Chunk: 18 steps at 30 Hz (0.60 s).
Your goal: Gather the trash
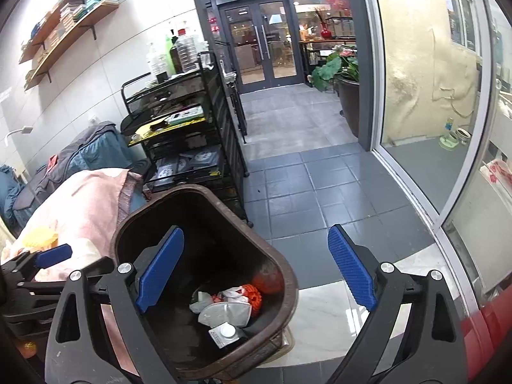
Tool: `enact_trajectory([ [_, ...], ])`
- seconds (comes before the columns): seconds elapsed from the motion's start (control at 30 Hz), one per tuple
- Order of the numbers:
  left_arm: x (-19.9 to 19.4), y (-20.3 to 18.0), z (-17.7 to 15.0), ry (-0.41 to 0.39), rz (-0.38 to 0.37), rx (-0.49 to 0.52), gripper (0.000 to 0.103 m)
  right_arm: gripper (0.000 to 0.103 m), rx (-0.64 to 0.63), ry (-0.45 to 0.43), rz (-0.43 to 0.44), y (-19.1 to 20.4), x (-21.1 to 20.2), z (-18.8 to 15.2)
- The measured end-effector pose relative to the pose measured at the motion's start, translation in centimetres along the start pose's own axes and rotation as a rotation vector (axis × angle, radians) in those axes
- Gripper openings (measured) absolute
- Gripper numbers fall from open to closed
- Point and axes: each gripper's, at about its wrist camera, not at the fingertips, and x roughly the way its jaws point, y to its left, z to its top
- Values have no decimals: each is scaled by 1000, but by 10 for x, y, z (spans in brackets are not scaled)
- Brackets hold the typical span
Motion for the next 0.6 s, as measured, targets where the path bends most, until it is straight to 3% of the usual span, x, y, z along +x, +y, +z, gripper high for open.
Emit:
enact_trajectory([
  [0.6, -97, 82, -50, -240, 131, -145, 97, 91, -140, -3, 195, 75, -10, -5],
])
